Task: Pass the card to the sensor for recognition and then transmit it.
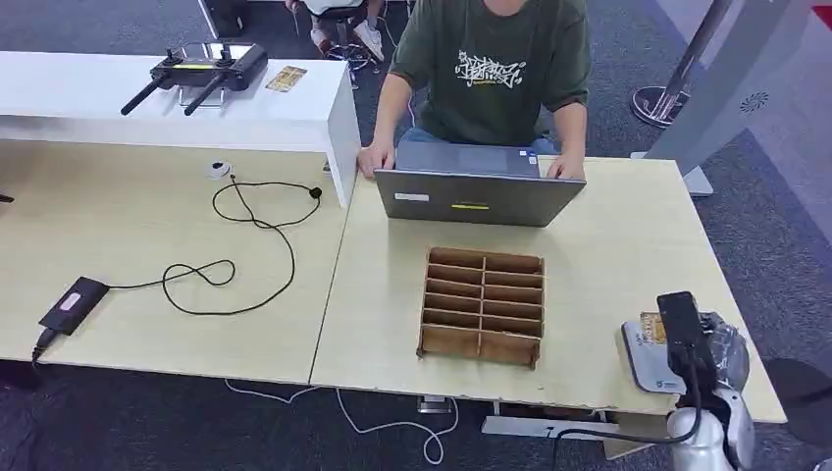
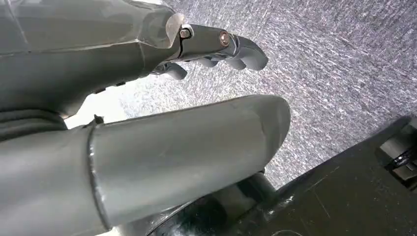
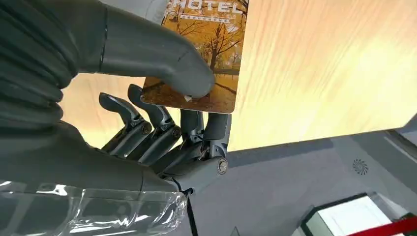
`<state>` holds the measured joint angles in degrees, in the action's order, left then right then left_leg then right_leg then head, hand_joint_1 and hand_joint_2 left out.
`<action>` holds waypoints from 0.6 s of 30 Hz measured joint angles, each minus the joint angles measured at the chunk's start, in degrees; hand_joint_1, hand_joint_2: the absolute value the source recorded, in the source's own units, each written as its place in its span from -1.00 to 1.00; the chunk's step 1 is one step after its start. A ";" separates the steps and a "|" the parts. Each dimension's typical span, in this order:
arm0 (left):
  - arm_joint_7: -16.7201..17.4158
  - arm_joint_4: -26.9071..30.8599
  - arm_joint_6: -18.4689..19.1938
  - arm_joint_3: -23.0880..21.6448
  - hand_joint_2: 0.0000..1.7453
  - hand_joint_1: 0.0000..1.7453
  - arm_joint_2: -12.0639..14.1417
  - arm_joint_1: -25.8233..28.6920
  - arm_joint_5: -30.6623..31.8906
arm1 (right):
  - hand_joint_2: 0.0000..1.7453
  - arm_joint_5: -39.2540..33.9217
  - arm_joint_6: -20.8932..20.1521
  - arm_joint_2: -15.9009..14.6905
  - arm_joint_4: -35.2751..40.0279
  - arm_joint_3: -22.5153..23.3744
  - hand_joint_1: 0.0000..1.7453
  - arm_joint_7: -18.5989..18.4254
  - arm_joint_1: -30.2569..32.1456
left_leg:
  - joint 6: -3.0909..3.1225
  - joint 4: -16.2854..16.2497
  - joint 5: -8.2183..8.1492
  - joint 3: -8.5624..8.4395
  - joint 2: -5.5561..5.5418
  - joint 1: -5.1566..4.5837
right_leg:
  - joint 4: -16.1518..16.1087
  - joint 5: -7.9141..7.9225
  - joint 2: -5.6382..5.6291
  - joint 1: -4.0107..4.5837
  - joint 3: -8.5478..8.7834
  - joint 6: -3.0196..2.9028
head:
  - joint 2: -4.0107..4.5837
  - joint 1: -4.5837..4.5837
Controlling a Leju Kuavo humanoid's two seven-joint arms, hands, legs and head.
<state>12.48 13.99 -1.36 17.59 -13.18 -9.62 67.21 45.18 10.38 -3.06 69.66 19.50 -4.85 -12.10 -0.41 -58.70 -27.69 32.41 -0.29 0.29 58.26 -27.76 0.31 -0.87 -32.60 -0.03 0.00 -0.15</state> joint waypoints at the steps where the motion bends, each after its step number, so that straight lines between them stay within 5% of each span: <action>1: -0.02 0.00 -0.02 0.00 -1.00 -1.00 0.00 0.00 0.02 | 1.00 0.00 0.00 0.00 0.02 0.00 1.00 -0.13 0.11 | 0.00 0.00 0.00 0.00 0.00 0.00 | 0.00 0.00 0.00 0.00 0.00 0.00 | 0.00 0.02; 18: 0.00 0.00 0.59 -0.13 -1.00 -1.00 0.07 -0.01 0.48 | 1.00 -0.28 -1.25 0.00 3.13 1.55 1.00 -1.09 3.84 | 0.00 0.00 0.00 -0.02 0.03 0.00 | -0.01 0.00 -0.03 0.00 0.00 0.00 | 0.00 0.00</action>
<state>12.48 13.99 -0.76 17.46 -13.11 -9.63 67.69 44.89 9.14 -3.06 72.78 21.05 -5.95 -8.25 -0.41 -58.70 -27.69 32.39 -0.26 0.30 58.25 -27.76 0.28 -0.87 -32.60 -0.03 0.00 -0.15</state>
